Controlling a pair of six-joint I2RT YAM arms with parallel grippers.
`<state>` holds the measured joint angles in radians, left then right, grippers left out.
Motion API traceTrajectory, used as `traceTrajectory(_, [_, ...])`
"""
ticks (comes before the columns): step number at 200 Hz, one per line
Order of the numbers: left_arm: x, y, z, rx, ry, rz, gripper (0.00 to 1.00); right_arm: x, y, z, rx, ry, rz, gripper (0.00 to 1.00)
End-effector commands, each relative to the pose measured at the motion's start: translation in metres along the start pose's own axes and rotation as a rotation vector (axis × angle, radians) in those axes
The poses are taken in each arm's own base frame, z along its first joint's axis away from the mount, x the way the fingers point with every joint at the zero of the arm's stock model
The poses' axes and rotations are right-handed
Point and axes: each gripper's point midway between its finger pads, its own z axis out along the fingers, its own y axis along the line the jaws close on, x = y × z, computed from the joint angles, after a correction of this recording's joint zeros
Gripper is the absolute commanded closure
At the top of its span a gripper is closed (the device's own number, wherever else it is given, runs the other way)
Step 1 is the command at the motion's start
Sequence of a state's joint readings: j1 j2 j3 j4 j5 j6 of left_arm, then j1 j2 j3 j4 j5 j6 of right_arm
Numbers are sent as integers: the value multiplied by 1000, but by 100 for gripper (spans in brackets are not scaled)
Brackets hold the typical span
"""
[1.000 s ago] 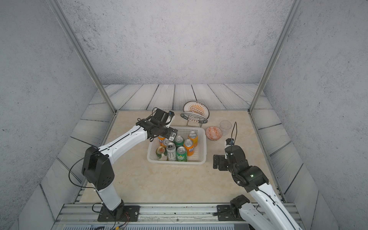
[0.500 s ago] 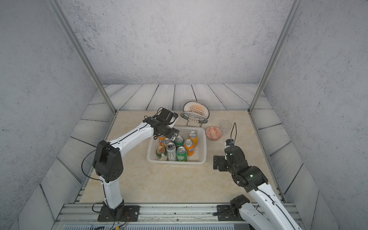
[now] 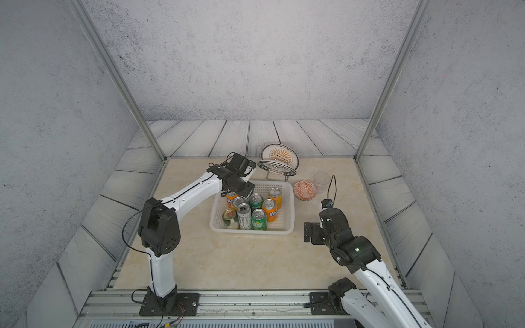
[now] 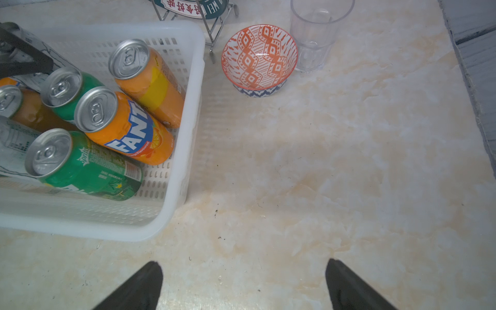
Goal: Take out the drinks from the basket
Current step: Pick up the drink from the basket.
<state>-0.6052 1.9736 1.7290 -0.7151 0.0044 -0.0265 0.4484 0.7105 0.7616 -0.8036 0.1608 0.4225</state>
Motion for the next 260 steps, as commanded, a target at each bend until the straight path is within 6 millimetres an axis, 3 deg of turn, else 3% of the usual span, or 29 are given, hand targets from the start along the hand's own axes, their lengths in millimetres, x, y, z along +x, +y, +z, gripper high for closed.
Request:
traceTrajectory(1, [-5, 1, -21, -5, -17, 4, 42, -1, -3, 2, 20, -2, 1, 1])
traceTrajectory(109, [-24, 9, -91, -41, -143, -4, 48, 0, -5, 7, 36, 9, -11, 1])
traceTrajectory(165, [-31, 15, -152, -66, -227, -11, 51, -2, -2, 9, 31, 14, -9, 1])
traceTrajectory(222, [-20, 30, -214, -138, -295, -16, 54, -2, -3, 9, 34, 14, -5, 1])
traceTrajectory(260, [3, 42, -245, -201, -299, -29, 54, -3, -2, 8, 32, 12, -7, 0])
